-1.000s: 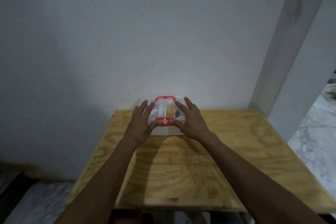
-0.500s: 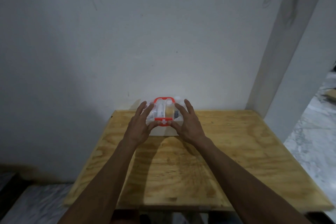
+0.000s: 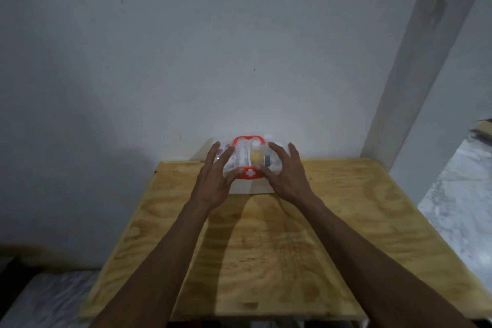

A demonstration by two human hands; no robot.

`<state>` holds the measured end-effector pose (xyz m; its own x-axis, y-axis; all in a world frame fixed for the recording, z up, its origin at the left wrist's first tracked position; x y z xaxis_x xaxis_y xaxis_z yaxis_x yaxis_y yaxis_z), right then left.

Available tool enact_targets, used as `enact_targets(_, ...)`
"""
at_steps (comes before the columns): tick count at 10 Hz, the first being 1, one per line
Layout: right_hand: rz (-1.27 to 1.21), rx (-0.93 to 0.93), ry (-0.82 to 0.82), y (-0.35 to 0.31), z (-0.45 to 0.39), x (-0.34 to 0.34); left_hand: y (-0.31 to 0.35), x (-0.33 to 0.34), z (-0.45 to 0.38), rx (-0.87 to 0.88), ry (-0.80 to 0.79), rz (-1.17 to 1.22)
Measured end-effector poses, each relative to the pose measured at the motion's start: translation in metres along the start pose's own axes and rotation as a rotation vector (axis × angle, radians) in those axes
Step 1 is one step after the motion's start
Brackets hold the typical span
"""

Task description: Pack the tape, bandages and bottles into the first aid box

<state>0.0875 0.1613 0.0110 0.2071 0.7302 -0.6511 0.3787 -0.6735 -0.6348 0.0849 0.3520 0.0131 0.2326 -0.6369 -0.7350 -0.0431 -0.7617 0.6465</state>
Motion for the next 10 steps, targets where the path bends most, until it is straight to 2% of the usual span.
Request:
enact_targets(6, -0.010, -0.029, 0.005, 0.015, -0.023, 0.006, 0.006, 0.011, -0.022, 0.000, 0.021, -0.047)
enact_targets(9, -0.016, 0.001, -0.042, 0.007, -0.020, -0.006, 0.005, 0.010, -0.017, -0.090, 0.002, -0.172)
enact_targets(10, -0.014, -0.040, 0.051, 0.006, 0.006, -0.018, -0.003, 0.003, 0.005, -0.079, 0.046, -0.056)
Point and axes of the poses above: each hand's wrist, its own z-axis away from the middle knuckle, its own x-axis out of the palm, y = z × x, the point moved 5 cm from there along -z, towards the middle knuckle, and after that the axes turned 15 degrees about -x, right-handed, at the moved point
